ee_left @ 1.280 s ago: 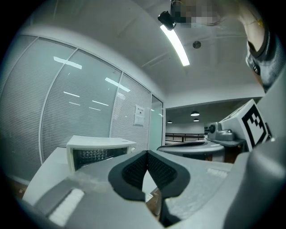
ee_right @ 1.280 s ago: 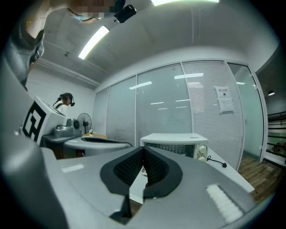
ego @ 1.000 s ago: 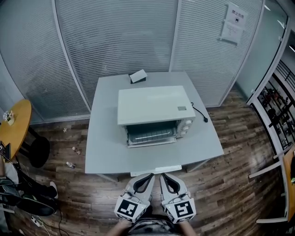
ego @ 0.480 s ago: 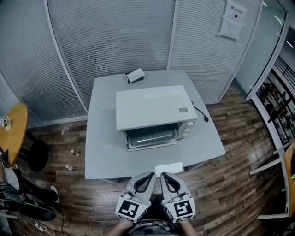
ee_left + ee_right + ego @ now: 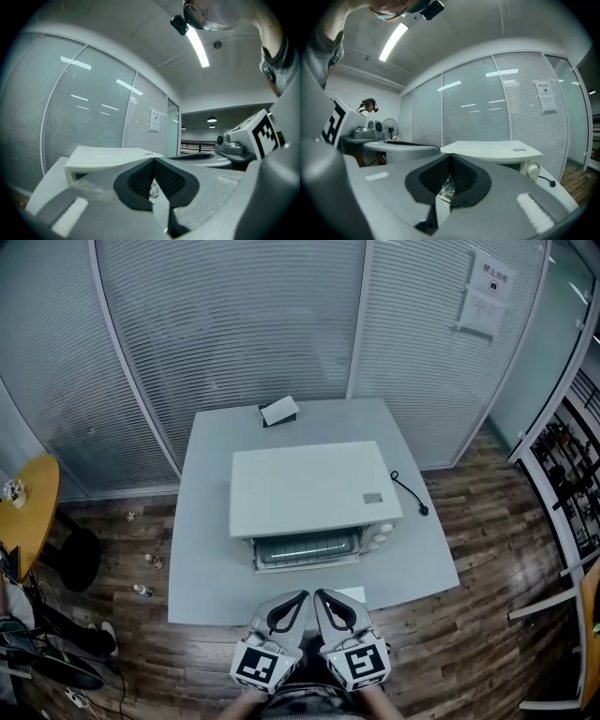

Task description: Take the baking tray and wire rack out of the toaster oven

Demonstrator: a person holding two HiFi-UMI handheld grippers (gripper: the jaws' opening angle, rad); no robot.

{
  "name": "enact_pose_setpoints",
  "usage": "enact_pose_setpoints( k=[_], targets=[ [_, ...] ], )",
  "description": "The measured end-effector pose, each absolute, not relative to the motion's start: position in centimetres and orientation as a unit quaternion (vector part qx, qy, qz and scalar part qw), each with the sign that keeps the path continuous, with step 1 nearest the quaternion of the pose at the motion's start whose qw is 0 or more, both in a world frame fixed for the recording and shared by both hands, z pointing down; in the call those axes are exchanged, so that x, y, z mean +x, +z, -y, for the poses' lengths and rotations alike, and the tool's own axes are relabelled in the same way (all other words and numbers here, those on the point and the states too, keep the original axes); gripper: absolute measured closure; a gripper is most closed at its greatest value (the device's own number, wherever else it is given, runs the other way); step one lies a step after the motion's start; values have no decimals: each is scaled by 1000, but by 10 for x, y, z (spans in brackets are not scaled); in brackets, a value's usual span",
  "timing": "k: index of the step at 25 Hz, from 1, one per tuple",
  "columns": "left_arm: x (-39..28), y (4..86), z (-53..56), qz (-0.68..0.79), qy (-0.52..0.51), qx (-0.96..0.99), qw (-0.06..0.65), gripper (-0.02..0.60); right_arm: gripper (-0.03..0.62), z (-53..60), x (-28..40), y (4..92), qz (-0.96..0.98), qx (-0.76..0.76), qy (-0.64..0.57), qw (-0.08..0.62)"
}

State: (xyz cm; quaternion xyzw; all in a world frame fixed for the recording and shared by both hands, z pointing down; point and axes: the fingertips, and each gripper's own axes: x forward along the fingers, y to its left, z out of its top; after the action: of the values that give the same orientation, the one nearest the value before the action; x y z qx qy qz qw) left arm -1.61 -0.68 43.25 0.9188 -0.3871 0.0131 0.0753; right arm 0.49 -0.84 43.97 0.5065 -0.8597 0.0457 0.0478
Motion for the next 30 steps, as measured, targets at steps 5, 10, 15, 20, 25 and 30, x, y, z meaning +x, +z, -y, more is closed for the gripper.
enact_pose_setpoints(
  k=[5,10,15,20,25,30],
  targets=[
    [-3,429,43,399,30,916,33,578,591,44,17,437,872,484,56,51],
    [13,427,68,422,18,905,53,578,591,71,34,435,880,470,52,45],
    [31,425,82,442,22,894,71,577,591,88,49,433,889,453,54,45],
    [41,431,92,456,29,888,44,578,591,97,59,434,899,434,46,45],
    [43,432,98,478,28,877,36,577,591,104,63,442,908,414,47,49],
    [37,439,101,489,38,871,29,577,591,107,66,447,905,417,67,47]
  ],
)
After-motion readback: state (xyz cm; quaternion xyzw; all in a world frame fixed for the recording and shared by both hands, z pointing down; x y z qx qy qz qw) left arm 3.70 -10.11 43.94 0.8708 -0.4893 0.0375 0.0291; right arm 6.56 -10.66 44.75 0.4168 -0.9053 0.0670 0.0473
